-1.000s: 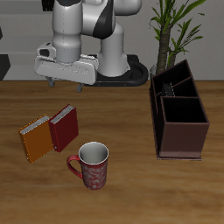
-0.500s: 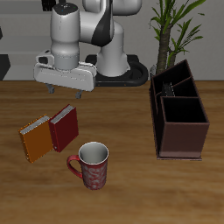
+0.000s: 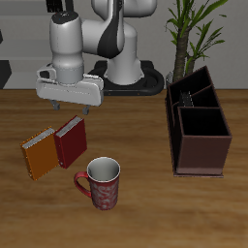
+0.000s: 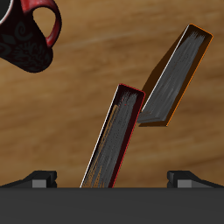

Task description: Place the striped book into the left desk caddy's front compartment and place the red book into the left desk caddy's left compartment and place the orange book into the left desk caddy's back compartment

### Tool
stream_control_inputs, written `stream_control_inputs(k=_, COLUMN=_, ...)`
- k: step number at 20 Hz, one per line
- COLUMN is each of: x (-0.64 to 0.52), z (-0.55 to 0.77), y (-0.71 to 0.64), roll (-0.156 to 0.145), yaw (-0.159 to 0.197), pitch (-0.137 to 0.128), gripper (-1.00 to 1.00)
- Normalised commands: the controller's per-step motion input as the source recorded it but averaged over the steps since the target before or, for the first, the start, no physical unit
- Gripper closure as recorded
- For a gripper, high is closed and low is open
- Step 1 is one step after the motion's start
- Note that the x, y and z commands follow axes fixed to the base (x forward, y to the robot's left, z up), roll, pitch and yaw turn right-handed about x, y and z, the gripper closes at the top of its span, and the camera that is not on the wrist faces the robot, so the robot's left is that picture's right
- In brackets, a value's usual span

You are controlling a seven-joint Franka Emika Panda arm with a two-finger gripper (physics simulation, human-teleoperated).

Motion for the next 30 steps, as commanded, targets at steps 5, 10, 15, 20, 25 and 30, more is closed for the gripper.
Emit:
stream_control_inputs(k=5, x=0.13, z=-0.12, y=0.0, roll=0.079, yaw=-0.056, pitch=0.028, gripper=-1.0)
stream_control_inputs(k=10, x=0.13, z=-0.09, y=-0.13, roll=0.011, yaw=-0.036, pitch=0.025, gripper=-1.0)
stream_control_inputs(k=15, x=0.19, z=-0.16, y=-0.2, roll=-0.035, yaw=-0.03, pitch=0.031, gripper=-1.0)
stream_control_inputs(k=20, x=0.09, z=-0.29, y=0.03, roll=-0.012, yaw=-0.016, pitch=0.028, gripper=-1.0)
stream_control_inputs(k=25, x=0.01, z=-0.25, y=0.19, roll=0.034, yaw=-0.022, pitch=0.007, gripper=-1.0)
stream_control_inputs(k=30, x=-0.06, z=-0.21, y=0.15, roll=0.029, yaw=-0.063, pitch=-0.006, gripper=1.0)
